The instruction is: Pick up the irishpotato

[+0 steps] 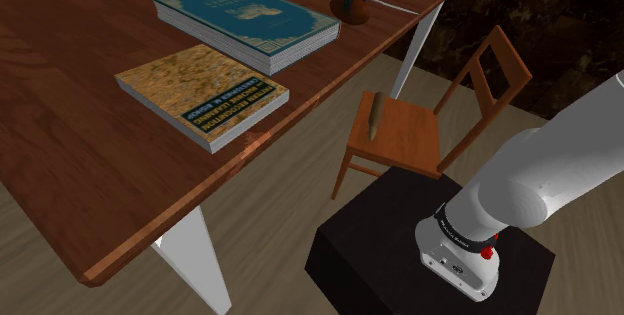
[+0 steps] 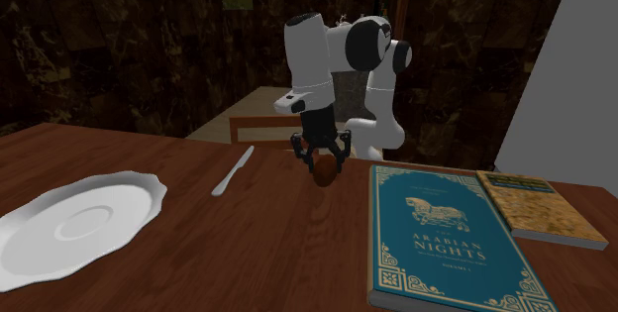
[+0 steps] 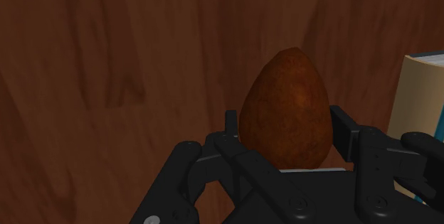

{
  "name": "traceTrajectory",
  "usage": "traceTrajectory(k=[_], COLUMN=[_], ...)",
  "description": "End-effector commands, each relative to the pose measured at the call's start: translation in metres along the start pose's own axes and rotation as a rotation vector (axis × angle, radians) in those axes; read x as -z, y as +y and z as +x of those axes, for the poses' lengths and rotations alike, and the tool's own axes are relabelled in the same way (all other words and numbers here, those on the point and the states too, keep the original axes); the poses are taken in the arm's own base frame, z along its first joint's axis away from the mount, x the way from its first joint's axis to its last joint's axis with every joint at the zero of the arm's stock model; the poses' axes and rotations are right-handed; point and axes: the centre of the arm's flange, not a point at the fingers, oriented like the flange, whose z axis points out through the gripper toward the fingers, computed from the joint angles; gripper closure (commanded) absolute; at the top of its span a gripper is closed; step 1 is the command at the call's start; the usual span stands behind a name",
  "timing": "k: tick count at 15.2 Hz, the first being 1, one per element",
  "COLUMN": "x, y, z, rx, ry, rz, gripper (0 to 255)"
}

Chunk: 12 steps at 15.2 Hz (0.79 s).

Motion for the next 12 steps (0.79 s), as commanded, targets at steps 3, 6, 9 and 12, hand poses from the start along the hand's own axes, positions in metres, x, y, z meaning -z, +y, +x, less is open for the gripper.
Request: traceTrajectory(k=[3,6,9,12], x=[0.0,0.005,0.021,0.036], y=[0.0,-0.001,-0.004,-0.006], z=[0.0,0.0,0.001,0.002], rx=[0.0,0.0,0.0,0.0], ry=[0.0,0.0,0.0,0.0], rz=[0.0,0.0,0.0,0.0], gripper=[255,255,255,255])
